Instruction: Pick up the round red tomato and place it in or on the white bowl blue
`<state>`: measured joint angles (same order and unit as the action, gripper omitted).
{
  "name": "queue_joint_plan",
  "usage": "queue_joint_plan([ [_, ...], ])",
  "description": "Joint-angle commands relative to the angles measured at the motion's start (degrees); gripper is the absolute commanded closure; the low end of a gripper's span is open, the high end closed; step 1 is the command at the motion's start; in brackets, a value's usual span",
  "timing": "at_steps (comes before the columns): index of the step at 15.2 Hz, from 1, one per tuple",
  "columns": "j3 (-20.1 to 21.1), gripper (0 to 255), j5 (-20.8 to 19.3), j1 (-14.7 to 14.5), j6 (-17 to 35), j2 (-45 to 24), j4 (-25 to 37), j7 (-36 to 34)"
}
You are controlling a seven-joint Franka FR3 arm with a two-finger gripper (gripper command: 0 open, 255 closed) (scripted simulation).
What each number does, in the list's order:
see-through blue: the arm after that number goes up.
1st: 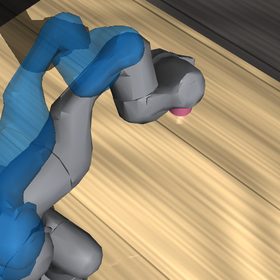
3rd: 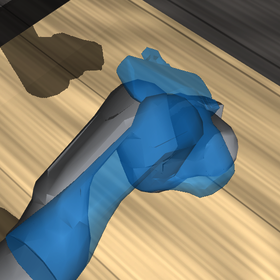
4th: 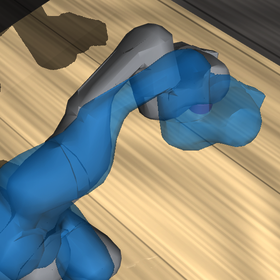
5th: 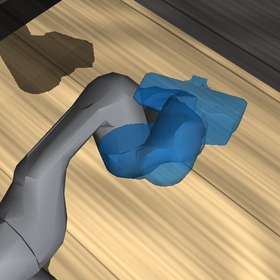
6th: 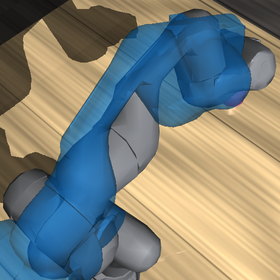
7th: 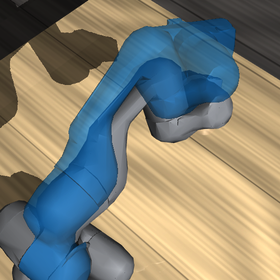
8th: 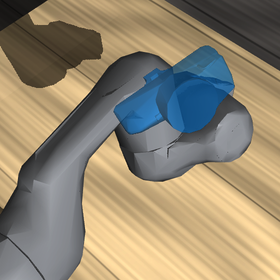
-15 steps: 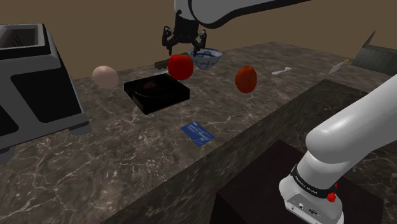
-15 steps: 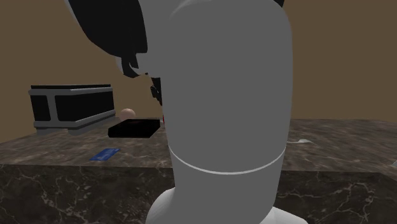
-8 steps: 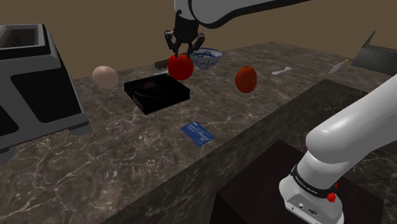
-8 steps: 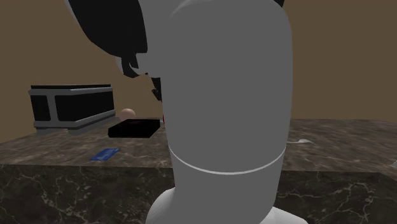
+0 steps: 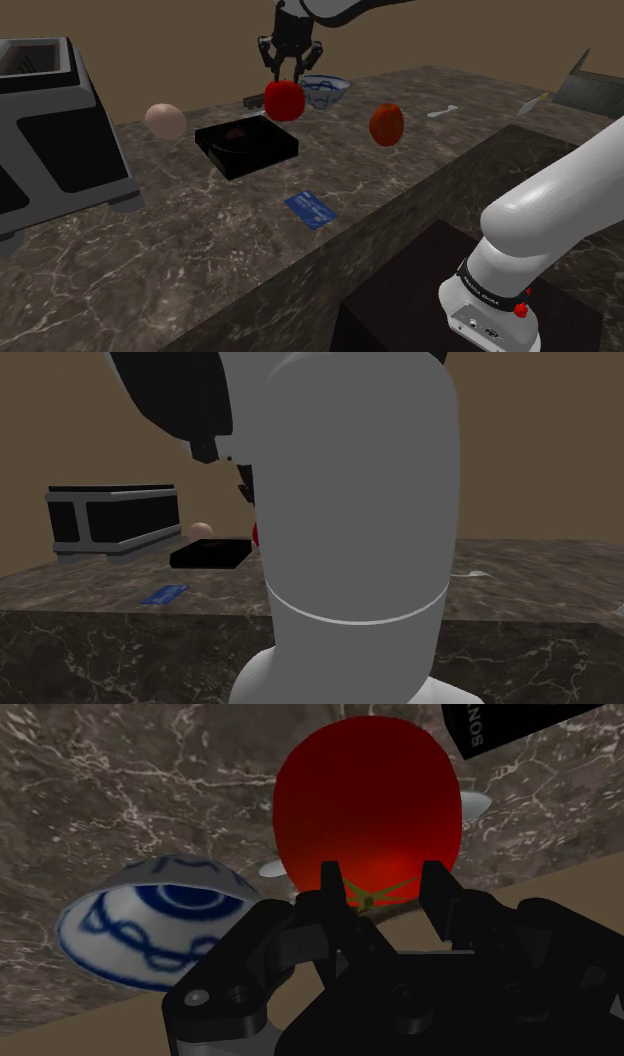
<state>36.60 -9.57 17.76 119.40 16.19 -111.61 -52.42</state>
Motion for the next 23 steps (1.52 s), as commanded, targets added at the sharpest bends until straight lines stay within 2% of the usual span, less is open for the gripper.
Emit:
queue_joint_plan([
  [1, -0.1, 255, 0.1, 0.0, -1.3, -0.1, 1.4, 0.3],
  [13, 0.3, 255, -0.5, 0.6, -10.5, -2.3, 12.6, 1.9],
  [23, 1.9, 255, -2.7, 1.1, -18.8, -6.2, 24.0, 2.3],
])
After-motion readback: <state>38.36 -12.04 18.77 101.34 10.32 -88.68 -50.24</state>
